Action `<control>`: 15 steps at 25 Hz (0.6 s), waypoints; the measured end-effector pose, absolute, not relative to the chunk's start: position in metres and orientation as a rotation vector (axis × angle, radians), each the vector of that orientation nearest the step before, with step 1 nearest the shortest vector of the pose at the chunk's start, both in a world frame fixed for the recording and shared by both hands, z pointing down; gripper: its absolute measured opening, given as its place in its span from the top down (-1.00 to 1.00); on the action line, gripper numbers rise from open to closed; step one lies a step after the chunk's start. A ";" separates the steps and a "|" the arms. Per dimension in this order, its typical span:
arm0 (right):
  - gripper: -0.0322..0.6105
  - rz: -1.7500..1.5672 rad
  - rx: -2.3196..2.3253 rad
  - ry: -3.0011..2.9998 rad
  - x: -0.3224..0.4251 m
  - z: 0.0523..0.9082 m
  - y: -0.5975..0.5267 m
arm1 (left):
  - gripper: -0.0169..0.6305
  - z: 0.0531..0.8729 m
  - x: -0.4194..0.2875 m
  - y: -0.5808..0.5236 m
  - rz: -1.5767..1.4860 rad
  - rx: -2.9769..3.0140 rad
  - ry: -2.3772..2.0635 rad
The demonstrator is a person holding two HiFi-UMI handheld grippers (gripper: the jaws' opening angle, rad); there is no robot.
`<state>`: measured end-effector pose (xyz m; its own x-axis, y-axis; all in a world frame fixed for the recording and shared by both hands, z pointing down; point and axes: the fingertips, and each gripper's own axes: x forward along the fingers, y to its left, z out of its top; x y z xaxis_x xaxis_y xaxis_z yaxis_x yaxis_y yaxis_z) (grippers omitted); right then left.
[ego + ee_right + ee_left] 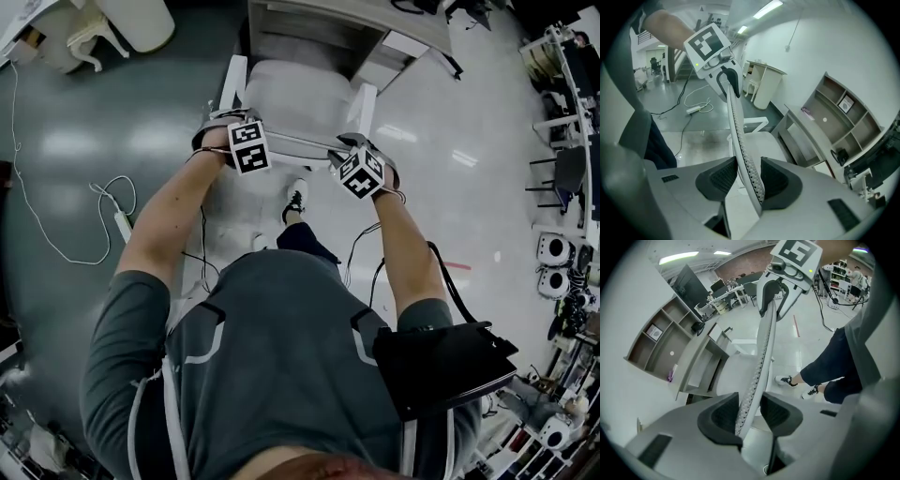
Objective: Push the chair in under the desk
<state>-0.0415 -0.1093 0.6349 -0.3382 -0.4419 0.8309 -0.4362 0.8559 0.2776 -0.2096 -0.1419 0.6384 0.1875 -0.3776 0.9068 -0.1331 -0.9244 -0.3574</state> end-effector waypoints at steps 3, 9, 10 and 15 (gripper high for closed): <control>0.36 0.033 0.644 -1.958 -0.036 0.636 -0.118 | 0.52 0.639 -0.205 -0.148 -1.802 -2.257 0.464; 0.34 0.114 0.648 -1.929 -0.006 0.636 -0.145 | 0.53 0.638 -0.176 -0.171 -1.791 -2.254 0.446; 0.34 0.118 0.639 -1.927 -0.003 0.636 -0.151 | 0.53 0.639 -0.173 -0.179 -1.791 -2.256 0.447; 0.32 0.032 0.687 -1.928 0.004 0.637 -0.178 | 0.53 0.641 -0.166 -0.201 -1.859 -2.308 0.428</control>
